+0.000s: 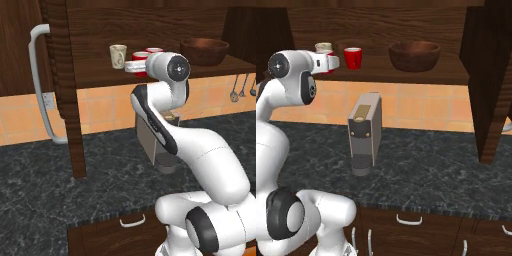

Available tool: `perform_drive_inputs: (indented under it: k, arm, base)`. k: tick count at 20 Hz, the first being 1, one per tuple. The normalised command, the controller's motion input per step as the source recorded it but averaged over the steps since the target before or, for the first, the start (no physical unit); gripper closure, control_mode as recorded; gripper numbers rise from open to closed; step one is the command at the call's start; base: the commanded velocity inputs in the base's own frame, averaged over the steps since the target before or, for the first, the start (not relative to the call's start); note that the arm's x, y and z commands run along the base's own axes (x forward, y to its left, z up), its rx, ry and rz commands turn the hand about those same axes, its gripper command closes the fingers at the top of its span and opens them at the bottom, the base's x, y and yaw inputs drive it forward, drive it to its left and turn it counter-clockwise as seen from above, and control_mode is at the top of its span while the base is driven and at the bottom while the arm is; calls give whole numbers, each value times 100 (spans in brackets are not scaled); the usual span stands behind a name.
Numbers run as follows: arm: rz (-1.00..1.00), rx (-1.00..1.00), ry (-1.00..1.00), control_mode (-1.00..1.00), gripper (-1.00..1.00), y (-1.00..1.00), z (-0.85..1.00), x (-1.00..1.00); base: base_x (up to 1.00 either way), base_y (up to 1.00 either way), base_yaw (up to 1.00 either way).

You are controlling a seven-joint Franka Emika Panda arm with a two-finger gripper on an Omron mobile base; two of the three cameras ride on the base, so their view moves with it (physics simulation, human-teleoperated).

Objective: Gather all objects into one cabinet and sort the glasses and bowls to opposite sides.

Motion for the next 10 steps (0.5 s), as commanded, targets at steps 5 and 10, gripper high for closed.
perform_drive_inputs:
  k: [5,10]
  arm:
    - [-2,0,0,-100,100,0,-20,46]
    - [0,0,0,-100,100,0,-13,49]
  base:
    - [0,0,0]
    - [0,0,0]
